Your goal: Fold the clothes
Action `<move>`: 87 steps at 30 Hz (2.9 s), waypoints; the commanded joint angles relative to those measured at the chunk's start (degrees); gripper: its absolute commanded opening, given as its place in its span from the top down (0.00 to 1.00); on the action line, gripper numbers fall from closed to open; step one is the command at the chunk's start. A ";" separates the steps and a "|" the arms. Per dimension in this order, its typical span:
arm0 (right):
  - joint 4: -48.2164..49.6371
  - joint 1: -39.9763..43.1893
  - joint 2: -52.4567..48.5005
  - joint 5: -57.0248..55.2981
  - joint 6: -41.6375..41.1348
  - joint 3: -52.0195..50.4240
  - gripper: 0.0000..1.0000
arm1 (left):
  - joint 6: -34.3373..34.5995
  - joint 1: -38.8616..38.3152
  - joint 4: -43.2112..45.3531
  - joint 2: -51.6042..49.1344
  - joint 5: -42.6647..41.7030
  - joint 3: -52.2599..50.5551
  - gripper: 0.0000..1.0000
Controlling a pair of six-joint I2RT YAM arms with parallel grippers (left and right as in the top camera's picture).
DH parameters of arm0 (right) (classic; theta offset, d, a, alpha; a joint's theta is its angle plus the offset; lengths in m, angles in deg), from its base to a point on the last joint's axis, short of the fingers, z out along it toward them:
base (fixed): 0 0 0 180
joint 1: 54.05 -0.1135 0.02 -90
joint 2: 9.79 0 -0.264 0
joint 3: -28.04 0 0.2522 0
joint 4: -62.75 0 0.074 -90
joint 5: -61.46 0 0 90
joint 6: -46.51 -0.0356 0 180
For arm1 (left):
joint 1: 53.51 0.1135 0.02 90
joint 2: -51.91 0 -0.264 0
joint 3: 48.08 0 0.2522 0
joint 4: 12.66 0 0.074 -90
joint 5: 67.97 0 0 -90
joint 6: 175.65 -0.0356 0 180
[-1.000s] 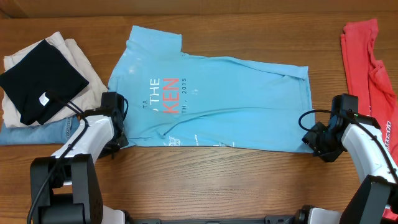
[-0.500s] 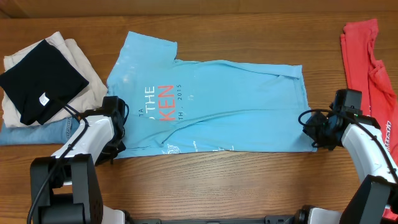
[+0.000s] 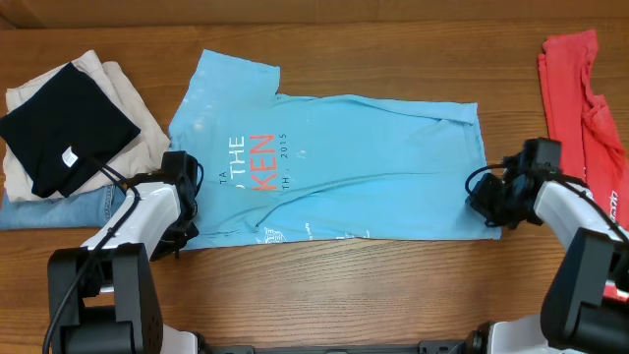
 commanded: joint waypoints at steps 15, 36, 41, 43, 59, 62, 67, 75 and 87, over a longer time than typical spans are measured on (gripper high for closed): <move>-11.45 0.00 -6.16 -15.74 -11.91 -1.55 0.73 | -0.76 0.33 -0.87 -0.63 4.07 -0.42 0.76; -15.19 4.72 3.45 -18.86 -14.78 -1.53 0.71 | -0.79 0.31 -1.09 -0.52 4.02 0.33 0.90; -14.84 4.72 7.23 -17.29 -14.34 -0.04 0.61 | -3.21 0.28 -2.03 3.02 -1.14 2.89 0.91; -15.23 4.72 10.62 -14.75 -13.40 2.12 0.54 | -5.31 0.28 -2.08 7.58 -4.55 4.74 0.90; -14.34 3.76 18.21 -1.95 -6.78 6.84 0.36 | -28.98 0.28 16.59 13.20 -37.24 15.08 0.04; -14.14 3.17 18.21 -1.95 -6.80 6.84 0.35 | -31.08 0.28 16.33 4.74 -40.57 23.12 0.00; -14.27 2.14 18.21 -1.97 -5.92 6.84 0.35 | -31.98 0.28 16.59 -10.47 -45.13 37.79 0.13; -14.78 1.75 18.21 -1.95 -5.75 6.84 0.35 | -31.65 0.31 17.42 -30.75 -45.68 55.78 0.18; -13.92 1.75 18.18 -1.95 -5.77 6.84 0.35 | -27.08 0.17 25.88 -42.58 -47.17 57.90 0.31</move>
